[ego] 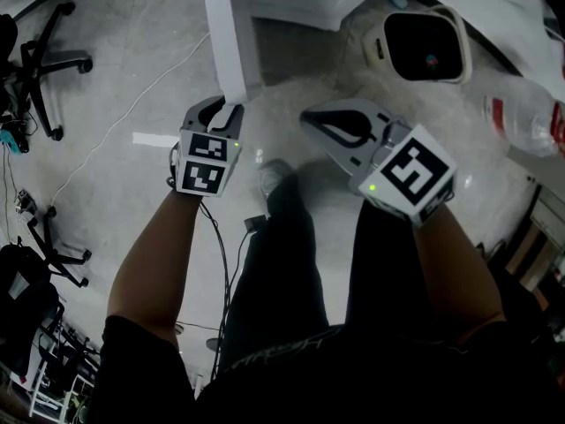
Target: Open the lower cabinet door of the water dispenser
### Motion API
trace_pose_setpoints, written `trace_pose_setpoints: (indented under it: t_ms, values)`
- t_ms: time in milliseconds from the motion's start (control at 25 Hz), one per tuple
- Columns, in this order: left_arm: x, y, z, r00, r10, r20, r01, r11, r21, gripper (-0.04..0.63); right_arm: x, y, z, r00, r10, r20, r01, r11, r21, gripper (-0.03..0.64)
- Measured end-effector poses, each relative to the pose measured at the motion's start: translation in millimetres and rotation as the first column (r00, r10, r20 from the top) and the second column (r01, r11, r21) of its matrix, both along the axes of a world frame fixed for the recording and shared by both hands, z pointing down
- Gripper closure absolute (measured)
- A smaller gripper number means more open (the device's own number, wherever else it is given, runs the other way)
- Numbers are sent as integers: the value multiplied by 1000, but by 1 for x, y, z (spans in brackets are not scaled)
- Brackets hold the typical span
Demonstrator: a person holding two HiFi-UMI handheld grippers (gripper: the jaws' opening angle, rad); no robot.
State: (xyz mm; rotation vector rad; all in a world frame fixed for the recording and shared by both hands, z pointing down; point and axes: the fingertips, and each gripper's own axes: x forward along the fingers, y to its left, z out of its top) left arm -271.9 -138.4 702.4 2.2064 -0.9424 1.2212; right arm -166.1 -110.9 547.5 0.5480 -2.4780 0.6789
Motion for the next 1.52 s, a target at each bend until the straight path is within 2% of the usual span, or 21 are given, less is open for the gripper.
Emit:
trace_pose_setpoints:
  t_ms: [560,880,1240,1520]
  values:
    - [-32,-5,0,993,115,16,-115,993,-16,486,-27,-13,1,1000,5,-5,-5,1000,3,603]
    - [-57,-10,1,994,109,17,-109,994,-17,485,-42,-23,2,1000,16,-11,-16,1000,4,603]
    - [-77,-14,2,984,164,65,-163,986,-13,483,-57,-27,3,1000,7,-28,-7,1000,5,603]
    - [-97,-21,2,987,144,75,-143,990,-17,483,-68,-31,-1,999,9,-37,-9,1000,12,603]
